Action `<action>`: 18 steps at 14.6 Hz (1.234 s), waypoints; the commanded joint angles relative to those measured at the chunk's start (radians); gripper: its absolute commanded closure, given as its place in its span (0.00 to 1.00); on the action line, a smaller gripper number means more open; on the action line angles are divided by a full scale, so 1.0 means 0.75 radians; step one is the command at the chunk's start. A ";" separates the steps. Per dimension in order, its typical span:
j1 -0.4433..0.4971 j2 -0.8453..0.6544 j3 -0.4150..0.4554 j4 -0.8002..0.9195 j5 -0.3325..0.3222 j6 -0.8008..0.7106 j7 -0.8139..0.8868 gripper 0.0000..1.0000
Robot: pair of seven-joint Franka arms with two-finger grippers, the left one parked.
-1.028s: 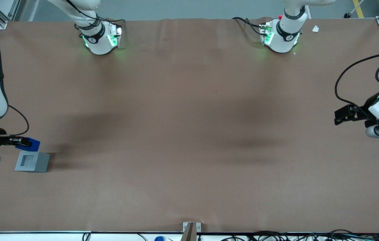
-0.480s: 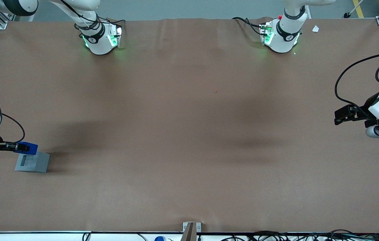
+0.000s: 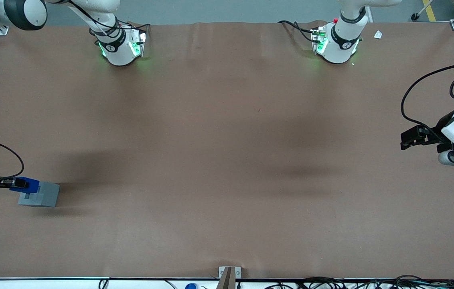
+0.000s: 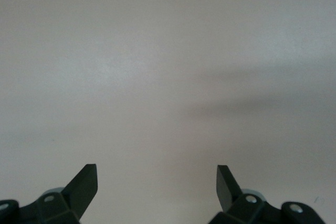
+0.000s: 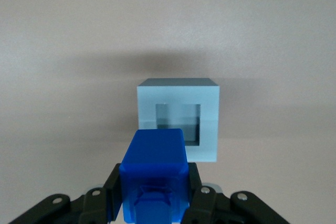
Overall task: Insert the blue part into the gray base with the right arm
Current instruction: 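Carry the blue part over the gray base's recess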
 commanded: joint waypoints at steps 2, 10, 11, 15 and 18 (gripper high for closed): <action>-0.017 0.051 0.014 0.080 0.000 -0.026 -0.023 1.00; -0.015 0.126 0.012 0.158 -0.012 -0.026 -0.045 1.00; -0.017 0.134 0.012 0.168 -0.012 -0.026 -0.047 1.00; -0.017 0.147 0.012 0.173 -0.012 -0.022 -0.045 1.00; -0.019 0.169 0.010 0.205 -0.014 -0.026 -0.039 1.00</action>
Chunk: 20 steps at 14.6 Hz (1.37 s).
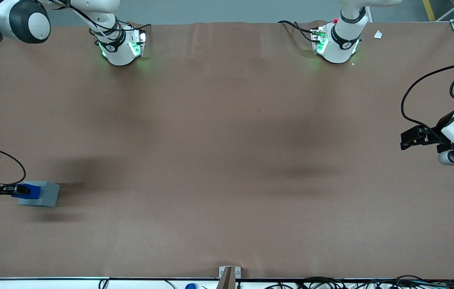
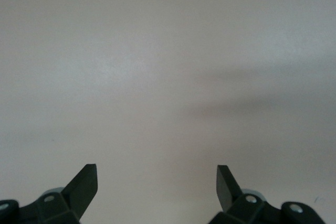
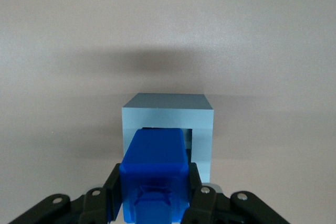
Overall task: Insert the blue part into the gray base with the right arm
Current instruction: 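Lower the blue part into the gray base's recess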
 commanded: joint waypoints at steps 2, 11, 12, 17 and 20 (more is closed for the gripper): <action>-0.015 0.039 0.007 0.072 -0.011 -0.026 -0.008 1.00; -0.013 0.041 -0.001 0.099 -0.009 -0.098 0.073 1.00; -0.015 0.041 -0.001 0.099 -0.009 -0.098 0.078 1.00; -0.015 0.041 -0.001 0.099 -0.009 -0.098 0.153 1.00; -0.015 0.041 -0.001 0.099 -0.009 -0.096 0.184 1.00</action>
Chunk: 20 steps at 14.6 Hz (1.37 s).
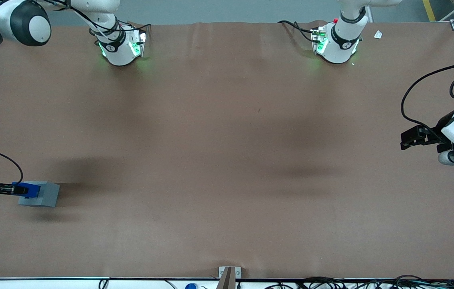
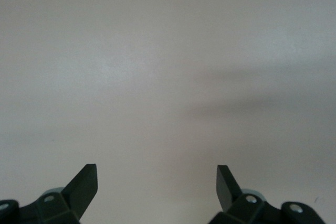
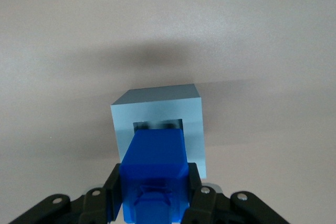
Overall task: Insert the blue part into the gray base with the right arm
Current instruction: 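Lower the blue part into the gray base's recess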
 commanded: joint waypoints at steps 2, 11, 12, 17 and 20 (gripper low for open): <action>-0.013 0.018 0.010 0.037 -0.008 -0.015 0.028 1.00; -0.015 0.020 0.010 0.037 -0.019 -0.007 -0.042 1.00; -0.015 0.022 0.010 0.037 -0.019 -0.005 -0.056 1.00; -0.013 0.028 0.010 0.037 -0.019 0.007 -0.091 1.00; -0.013 0.030 0.010 0.037 -0.017 0.009 -0.089 1.00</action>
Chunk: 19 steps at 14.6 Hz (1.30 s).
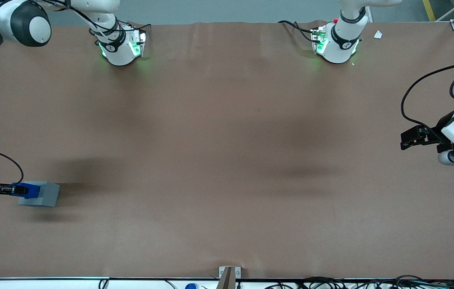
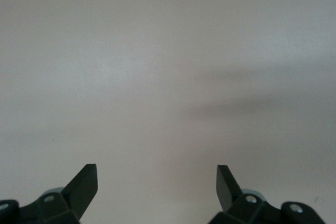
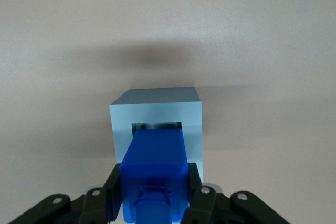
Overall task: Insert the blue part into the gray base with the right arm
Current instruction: 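Lower the blue part into the gray base's recess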
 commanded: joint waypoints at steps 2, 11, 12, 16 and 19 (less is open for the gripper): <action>-0.009 0.025 0.013 0.036 -0.012 -0.003 -0.017 1.00; -0.007 0.035 0.013 0.036 -0.012 0.008 -0.015 1.00; -0.007 0.039 0.013 0.036 -0.012 0.008 -0.015 1.00; -0.003 0.043 0.013 0.036 -0.012 0.020 -0.011 1.00; 0.002 0.047 0.013 0.036 -0.012 0.020 -0.011 1.00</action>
